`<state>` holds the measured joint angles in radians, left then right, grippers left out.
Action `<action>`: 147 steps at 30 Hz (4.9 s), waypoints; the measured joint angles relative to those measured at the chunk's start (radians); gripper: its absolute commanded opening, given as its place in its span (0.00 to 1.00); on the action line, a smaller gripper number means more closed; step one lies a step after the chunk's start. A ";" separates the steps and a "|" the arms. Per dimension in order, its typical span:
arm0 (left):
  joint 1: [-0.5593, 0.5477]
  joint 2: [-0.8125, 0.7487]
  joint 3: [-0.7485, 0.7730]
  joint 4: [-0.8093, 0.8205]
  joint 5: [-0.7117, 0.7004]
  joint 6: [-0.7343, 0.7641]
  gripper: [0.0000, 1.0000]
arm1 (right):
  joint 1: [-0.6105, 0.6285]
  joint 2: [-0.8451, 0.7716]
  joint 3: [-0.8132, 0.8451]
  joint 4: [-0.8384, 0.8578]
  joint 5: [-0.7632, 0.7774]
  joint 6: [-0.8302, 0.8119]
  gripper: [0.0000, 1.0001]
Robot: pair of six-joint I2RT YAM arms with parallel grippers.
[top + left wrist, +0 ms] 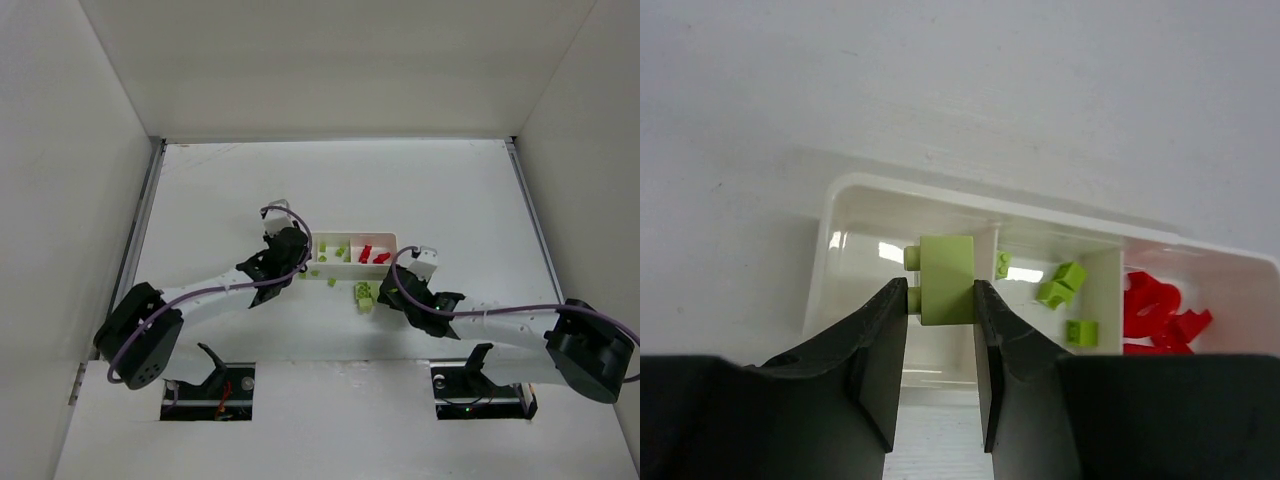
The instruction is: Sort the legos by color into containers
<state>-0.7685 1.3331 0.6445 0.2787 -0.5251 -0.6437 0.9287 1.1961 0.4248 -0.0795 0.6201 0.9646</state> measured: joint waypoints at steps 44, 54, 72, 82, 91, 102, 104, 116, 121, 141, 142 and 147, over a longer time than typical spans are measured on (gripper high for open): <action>-0.123 -0.106 -0.128 -0.008 0.030 0.019 0.44 | 0.029 -0.025 0.052 -0.129 -0.026 -0.026 0.48; -0.136 -0.122 -0.130 -0.007 0.040 0.017 0.43 | 0.027 0.029 0.061 -0.117 -0.032 -0.025 0.24; -0.164 -0.480 -0.321 -0.052 0.040 -0.019 0.42 | 0.042 0.272 0.424 0.119 -0.115 -0.249 0.24; -0.212 -0.626 -0.412 -0.135 0.015 -0.058 0.43 | 0.047 0.622 0.712 0.229 -0.222 -0.320 0.45; -0.298 -0.527 -0.401 -0.123 0.006 -0.065 0.46 | 0.047 0.544 0.664 0.231 -0.216 -0.334 0.59; -0.503 -0.082 -0.129 -0.005 0.001 -0.066 0.49 | -0.030 0.063 0.270 0.274 -0.119 -0.335 0.54; -0.533 0.004 -0.070 0.014 0.001 -0.065 0.49 | -0.053 0.010 0.211 0.272 -0.111 -0.332 0.58; -0.533 0.284 0.103 0.027 0.020 -0.062 0.50 | -0.074 -0.150 0.034 0.267 -0.113 -0.301 0.68; -0.520 0.321 0.129 0.024 0.021 -0.067 0.47 | -0.126 -0.197 -0.012 0.267 -0.132 -0.291 0.69; -0.490 0.182 0.043 -0.023 0.029 -0.074 0.16 | -0.086 -0.321 -0.080 0.160 -0.195 -0.231 0.55; -0.485 0.137 0.025 -0.025 0.033 -0.075 0.16 | -0.078 -0.294 -0.079 0.159 -0.195 -0.230 0.56; -0.390 -0.069 -0.036 -0.029 0.042 -0.079 0.17 | -0.042 -0.120 -0.058 0.145 -0.209 -0.228 0.56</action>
<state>-1.1587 1.2640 0.6083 0.2493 -0.4828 -0.7227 0.8867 1.0763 0.3668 0.0658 0.4114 0.7368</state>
